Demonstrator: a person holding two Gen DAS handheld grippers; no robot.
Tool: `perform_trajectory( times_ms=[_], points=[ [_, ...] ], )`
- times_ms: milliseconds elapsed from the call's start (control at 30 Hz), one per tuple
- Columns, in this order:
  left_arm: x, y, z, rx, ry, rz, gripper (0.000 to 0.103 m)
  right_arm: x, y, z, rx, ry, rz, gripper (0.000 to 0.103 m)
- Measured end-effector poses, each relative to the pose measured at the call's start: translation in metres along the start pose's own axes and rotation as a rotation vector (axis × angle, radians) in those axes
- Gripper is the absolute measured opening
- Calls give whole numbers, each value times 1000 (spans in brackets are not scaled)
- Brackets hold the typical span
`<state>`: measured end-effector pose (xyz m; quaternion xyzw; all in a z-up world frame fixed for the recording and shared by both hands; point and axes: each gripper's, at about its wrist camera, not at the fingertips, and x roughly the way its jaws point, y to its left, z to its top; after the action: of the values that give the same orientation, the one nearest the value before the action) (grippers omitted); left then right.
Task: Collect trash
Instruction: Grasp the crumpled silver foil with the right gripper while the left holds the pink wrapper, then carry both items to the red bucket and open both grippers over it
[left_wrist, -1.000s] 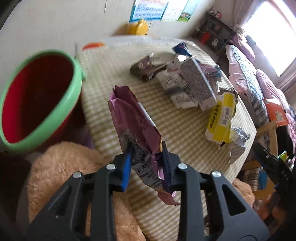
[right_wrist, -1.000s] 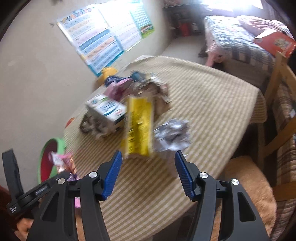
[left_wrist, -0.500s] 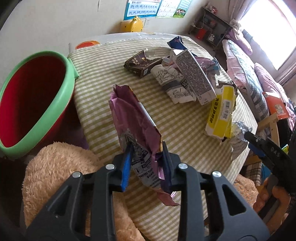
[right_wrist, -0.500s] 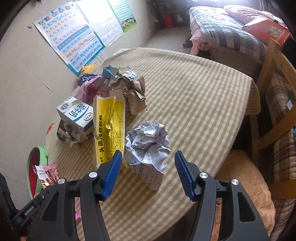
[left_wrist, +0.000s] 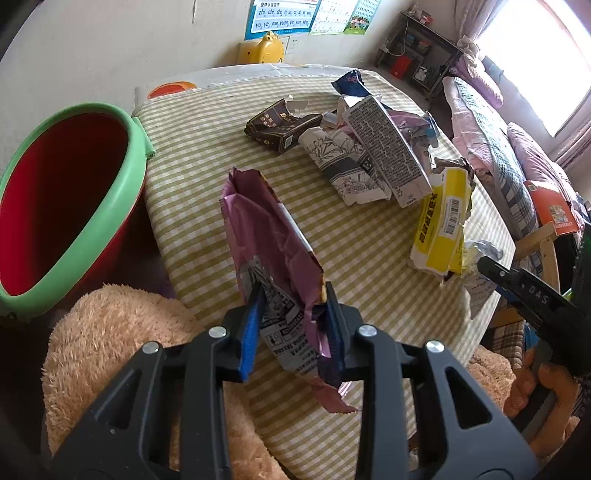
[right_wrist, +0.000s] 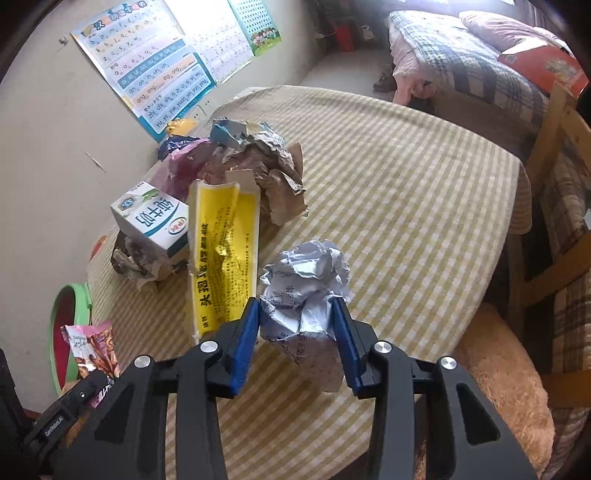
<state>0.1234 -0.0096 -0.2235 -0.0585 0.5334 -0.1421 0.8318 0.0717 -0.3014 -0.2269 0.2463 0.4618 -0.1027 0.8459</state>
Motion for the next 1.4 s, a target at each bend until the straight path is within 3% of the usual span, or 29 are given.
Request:
perform_trajectory(
  times_ms=[467, 767, 1000, 1300, 1400],
  points=[
    [-4, 8, 0, -25, -6, -70, 30, -63, 32, -19, -65, -98, -68, 38],
    [-5, 9, 0, -16, -4, -70, 30, -91, 68, -8, -168, -165, -33, 39],
    [-3, 5, -1, 12, 4, -73, 30, -93, 66, -16, -131, -132, -1, 39],
    [-4, 7, -1, 0, 4, -74, 30, -92, 79, -25, -218, -143, -12, 39],
    [-4, 6, -2, 9, 3, -63, 30, -86, 80, -25, -206, -130, 22, 39]
  ],
)
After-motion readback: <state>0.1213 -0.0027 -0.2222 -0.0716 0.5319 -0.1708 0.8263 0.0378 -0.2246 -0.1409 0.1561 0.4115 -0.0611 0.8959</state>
